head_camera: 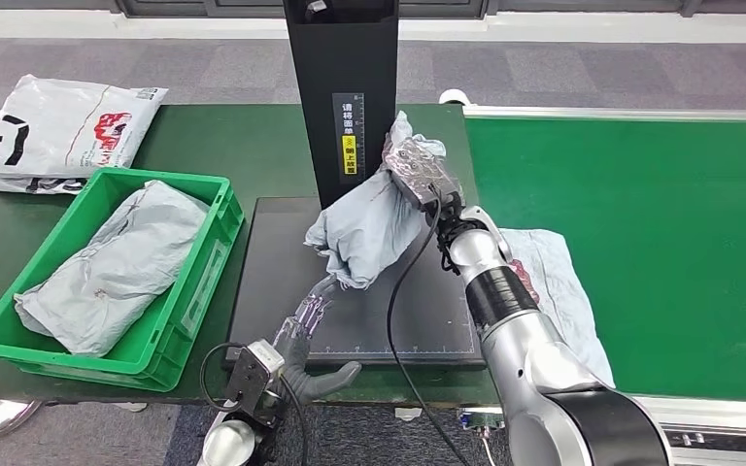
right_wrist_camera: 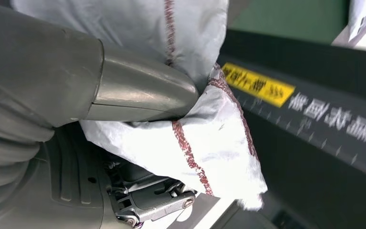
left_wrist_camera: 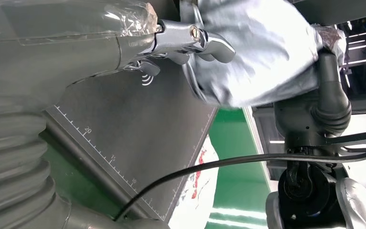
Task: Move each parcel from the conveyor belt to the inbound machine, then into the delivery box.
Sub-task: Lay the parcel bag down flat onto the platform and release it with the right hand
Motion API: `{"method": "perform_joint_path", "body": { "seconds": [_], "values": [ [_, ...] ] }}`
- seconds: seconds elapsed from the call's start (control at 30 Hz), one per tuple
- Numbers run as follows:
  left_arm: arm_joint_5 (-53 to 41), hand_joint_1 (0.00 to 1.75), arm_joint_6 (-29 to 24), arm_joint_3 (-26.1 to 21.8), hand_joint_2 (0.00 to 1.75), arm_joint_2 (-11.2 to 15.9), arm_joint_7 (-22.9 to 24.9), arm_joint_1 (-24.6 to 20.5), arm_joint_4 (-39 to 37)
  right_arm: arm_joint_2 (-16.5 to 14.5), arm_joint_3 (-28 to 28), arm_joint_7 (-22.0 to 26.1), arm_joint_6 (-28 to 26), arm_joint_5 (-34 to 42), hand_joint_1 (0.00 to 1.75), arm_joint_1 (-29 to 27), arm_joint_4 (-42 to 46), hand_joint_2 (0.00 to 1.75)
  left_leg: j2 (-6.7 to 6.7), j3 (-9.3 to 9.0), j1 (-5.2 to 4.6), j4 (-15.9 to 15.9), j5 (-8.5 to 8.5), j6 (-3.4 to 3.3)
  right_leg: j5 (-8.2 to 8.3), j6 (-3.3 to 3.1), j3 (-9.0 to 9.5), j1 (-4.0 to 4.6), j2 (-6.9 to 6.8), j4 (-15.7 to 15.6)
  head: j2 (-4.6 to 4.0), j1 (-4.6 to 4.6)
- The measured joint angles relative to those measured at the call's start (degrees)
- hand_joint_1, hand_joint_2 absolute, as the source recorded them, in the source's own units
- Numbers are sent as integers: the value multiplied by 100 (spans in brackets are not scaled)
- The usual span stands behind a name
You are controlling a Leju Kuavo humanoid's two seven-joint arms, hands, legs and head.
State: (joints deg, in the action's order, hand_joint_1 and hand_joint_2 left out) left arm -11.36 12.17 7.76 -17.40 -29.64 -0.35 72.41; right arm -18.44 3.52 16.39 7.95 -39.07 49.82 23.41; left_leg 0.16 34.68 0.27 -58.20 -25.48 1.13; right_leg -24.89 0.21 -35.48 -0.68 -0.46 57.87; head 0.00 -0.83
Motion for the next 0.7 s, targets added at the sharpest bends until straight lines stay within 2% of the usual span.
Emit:
{"method": "perform_joint_path", "body": {
  "seconds": [0.33, 0.37, 0.47, 0.5, 0.67, 0.7],
  "values": [
    [6, 0, -19, 0, 175, 0, 7, 0, 0, -85, -79, 0, -8, 64, 175, -32, 0, 175, 0, 0, 1, -1, 0, 0, 4, -4, 0, -3, 0, 0, 0, 0],
    [6, 0, -19, 0, 175, 0, 7, 0, 0, -86, -81, 0, -8, 66, 153, -33, 0, 175, 0, 0, 1, -1, 0, 0, 4, -4, 0, -3, 0, 0, 0, 0],
    [23, 0, -41, 0, 175, 0, 8, 0, 0, -95, -98, -13, -10, 138, 22, -34, -1, 175, 1, 0, 1, -1, 0, 0, 5, -5, 0, -2, 0, 0, 0, 0],
    [38, 0, -58, 0, 175, 0, 8, 0, 0, -99, -121, -27, -16, 197, 0, -34, -2, 175, 1, 0, 1, -1, 0, 0, 5, -5, 0, -1, 0, 0, 0, 0],
    [100, 0, -141, 0, 175, 2, 9, 2, 0, -112, -310, -126, -29, 584, 0, -34, -34, 175, 0, 0, 3, -1, 1, 1, 4, -5, 0, 0, -1, 0, 0, 0],
    [106, 0, -152, 0, 175, 2, 9, 2, 0, -112, -340, -143, -21, 650, 0, -37, -48, 131, 0, 0, 3, -1, 1, 1, 4, -5, 0, 0, -1, 0, 0, 0]
  ]
}}
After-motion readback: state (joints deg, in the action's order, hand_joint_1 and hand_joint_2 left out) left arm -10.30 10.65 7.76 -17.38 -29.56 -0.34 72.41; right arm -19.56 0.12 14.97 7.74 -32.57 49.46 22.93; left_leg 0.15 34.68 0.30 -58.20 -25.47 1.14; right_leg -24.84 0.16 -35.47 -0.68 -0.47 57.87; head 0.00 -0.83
